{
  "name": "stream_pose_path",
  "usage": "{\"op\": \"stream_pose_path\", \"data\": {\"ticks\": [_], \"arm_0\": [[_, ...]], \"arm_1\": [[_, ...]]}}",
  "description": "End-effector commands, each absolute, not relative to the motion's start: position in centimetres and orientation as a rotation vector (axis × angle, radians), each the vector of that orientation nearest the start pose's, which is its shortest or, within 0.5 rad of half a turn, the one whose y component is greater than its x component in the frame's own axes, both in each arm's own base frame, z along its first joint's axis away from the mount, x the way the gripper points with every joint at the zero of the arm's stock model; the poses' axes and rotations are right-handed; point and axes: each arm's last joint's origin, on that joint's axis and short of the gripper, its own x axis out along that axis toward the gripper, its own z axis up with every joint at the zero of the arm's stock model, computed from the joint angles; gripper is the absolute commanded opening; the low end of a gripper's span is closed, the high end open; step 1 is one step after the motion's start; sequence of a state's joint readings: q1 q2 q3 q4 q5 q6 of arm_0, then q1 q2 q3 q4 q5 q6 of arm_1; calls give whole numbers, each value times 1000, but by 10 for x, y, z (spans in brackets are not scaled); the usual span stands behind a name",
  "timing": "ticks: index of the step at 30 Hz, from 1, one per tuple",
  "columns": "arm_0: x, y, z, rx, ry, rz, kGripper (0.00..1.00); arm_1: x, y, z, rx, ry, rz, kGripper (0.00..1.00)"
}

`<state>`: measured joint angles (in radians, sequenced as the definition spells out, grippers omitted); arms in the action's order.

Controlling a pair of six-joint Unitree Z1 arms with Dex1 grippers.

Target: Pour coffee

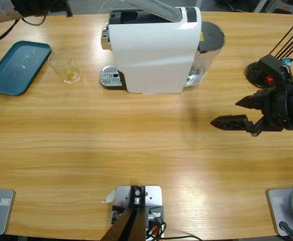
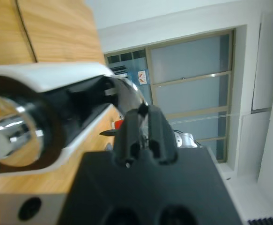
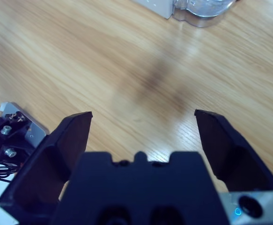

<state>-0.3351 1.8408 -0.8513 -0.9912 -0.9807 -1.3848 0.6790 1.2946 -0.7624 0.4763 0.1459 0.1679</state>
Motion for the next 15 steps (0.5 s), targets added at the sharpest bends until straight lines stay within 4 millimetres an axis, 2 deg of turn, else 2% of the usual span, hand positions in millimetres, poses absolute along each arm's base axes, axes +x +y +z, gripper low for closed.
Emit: {"op": "stream_pose_path", "data": {"ticks": [1,8,13,15], "arm_0": [[313,-152,319,-1152,842,-1153,0],[297,-141,346,-1083,718,-1197,0],[267,-127,372,-961,609,-1158,16],[248,-118,382,-908,559,-1049,16]], "arm_1": [[140,121,276,-123,1071,664,964],[139,120,277,-120,1067,666,964],[138,120,278,-119,1065,669,964],[138,120,278,-119,1065,670,964]]}}
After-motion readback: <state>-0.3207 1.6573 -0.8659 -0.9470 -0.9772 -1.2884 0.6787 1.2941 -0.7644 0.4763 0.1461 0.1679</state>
